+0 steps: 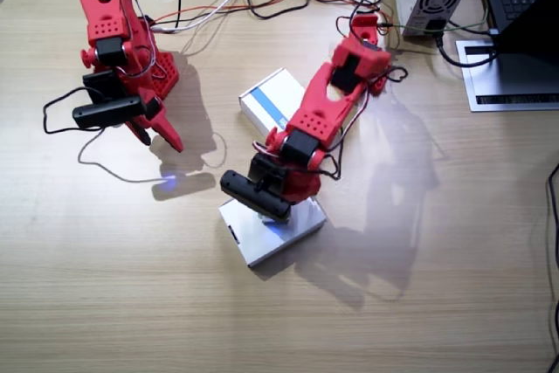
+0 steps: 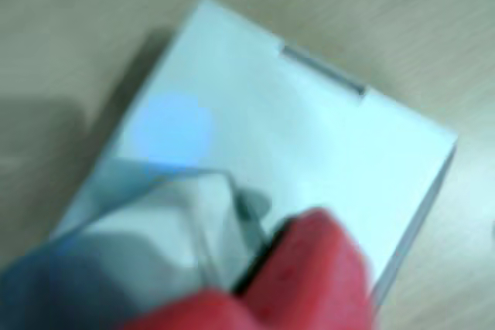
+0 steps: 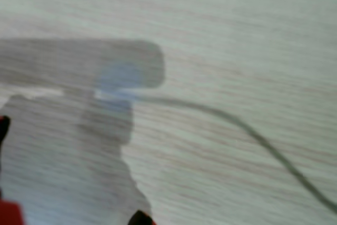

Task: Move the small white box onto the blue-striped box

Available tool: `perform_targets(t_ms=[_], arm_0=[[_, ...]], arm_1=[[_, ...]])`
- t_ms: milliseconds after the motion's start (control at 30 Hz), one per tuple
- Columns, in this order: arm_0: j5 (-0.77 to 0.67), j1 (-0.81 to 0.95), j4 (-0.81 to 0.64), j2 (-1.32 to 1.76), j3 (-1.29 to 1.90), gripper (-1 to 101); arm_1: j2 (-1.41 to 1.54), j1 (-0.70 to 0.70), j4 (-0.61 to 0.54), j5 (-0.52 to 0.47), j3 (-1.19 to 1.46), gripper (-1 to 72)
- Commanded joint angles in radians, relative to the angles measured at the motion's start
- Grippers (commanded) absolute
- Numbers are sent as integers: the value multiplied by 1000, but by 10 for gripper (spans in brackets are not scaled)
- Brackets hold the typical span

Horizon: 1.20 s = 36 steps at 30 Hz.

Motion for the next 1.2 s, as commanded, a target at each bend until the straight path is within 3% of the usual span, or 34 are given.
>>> perform_targets(t_ms=[0, 100, 267, 533, 600, 733, 833, 900, 1067, 1167], arm_0=[[-9, 8, 48, -34, -92, 184], [-48, 35, 48, 83, 6, 124], [-81, 123, 48, 515, 365, 133], [-247, 460, 37, 1226, 1032, 188], [-273, 500, -37, 1338, 1262, 181], [-291, 529, -321, 1519, 1779, 226], [-298, 495, -531, 1675, 2054, 321], [-325, 474, -574, 1730, 2123, 388], [-331, 410, -376, 1940, 2005, 428], [-268, 229, -221, 2200, 1881, 389]], arm_1=[[86, 12, 52, -15, 3, 442], [135, 14, 75, -12, 14, 436], [135, 8, 55, 0, 18, 436], [135, 6, 37, 26, 21, 437], [135, 6, 35, 29, 21, 437], [135, 8, 32, 44, 21, 437], [137, 11, 32, 55, 21, 438], [138, 11, 31, 57, 21, 442], [138, 6, 29, 55, 21, 447], [147, 15, 31, 66, 21, 447]])
